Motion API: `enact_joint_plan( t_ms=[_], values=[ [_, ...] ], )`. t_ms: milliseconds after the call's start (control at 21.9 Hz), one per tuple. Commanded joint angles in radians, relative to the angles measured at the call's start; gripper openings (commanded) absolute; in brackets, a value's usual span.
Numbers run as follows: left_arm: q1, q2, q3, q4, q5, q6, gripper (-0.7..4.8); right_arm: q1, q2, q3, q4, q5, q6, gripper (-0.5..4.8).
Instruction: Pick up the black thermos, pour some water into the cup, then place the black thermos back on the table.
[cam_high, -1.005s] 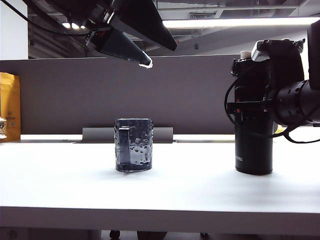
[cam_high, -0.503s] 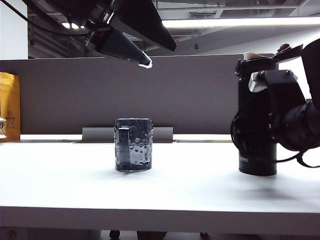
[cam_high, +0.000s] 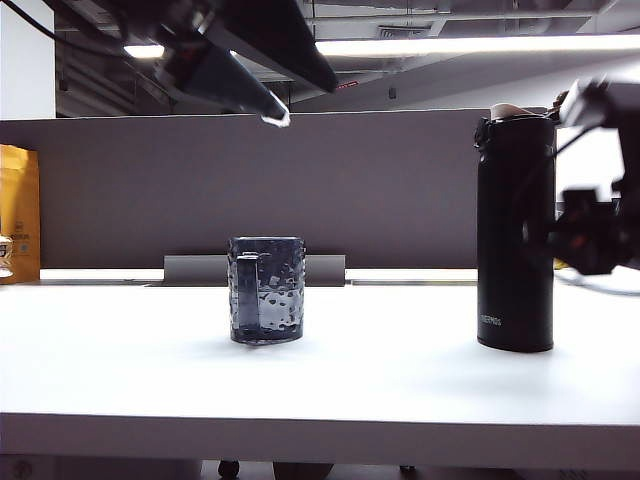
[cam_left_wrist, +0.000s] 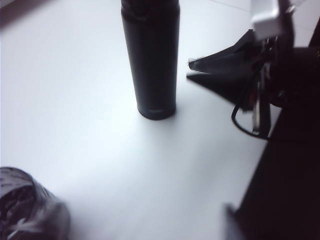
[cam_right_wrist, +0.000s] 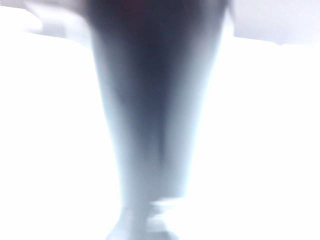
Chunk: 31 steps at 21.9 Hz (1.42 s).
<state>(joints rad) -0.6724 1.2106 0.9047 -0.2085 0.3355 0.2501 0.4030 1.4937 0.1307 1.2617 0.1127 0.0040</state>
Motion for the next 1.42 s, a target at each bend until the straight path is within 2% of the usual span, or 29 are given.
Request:
enact_joint_plan(
  t_ms=[46, 183, 411, 548, 640, 823, 914, 1005, 1097, 1188, 1280, 1417],
  values=[
    [0.000, -0.093, 0.003, -0.124, -0.016, -0.024, 0.16, 0.015, -0.214, -0.005, -0.224, -0.081, 0.073, -0.08],
    [0.000, -0.219, 0.003, -0.217, -0.070, -0.109, -0.06, 0.044, -0.483, 0.021, -0.597, -0.093, 0.072, -0.08],
    [-0.001, -0.466, -0.041, -0.250, -0.074, -0.208, -0.06, 0.043, -0.914, 0.028, -1.001, -0.119, 0.099, -0.08],
    [-0.001, -0.675, -0.213, -0.211, -0.138, -0.282, -0.06, 0.043, -1.165, 0.027, -1.333, -0.111, 0.098, -0.08],
    [-0.001, -0.804, -0.343, -0.131, -0.158, -0.293, -0.06, 0.042, -1.297, 0.013, -1.427, -0.097, 0.098, -0.08],
    [-0.001, -0.982, -0.583, 0.004, -0.209, -0.313, -0.06, 0.044, -1.489, -0.101, -1.432, -0.097, 0.108, -0.08],
    [-0.001, -1.019, -0.685, 0.084, -0.208, -0.364, -0.06, 0.041, -1.474, -0.127, -1.448, -0.105, 0.127, -0.08],
    [0.001, -1.022, -0.774, 0.147, -0.223, -0.371, -0.06, 0.041, -1.457, -0.127, -1.434, -0.105, 0.127, -0.08],
    [0.000, -1.021, -0.814, 0.173, -0.228, -0.378, -0.06, 0.041, -1.456, -0.127, -1.439, -0.105, 0.127, -0.08],
    [0.000, -1.022, -0.869, 0.250, -0.227, -0.426, -0.06, 0.041, -1.456, -0.127, -1.438, -0.105, 0.127, 0.06],
    [0.000, -1.022, -0.896, 0.296, -0.227, -0.426, -0.06, 0.041, -1.456, -0.127, -1.437, -0.106, 0.129, 0.13],
    [0.003, -1.021, -0.896, 0.274, -0.246, -0.415, -0.06, 0.042, -1.457, -0.127, -1.436, -0.116, 0.132, 0.13]
  ],
)
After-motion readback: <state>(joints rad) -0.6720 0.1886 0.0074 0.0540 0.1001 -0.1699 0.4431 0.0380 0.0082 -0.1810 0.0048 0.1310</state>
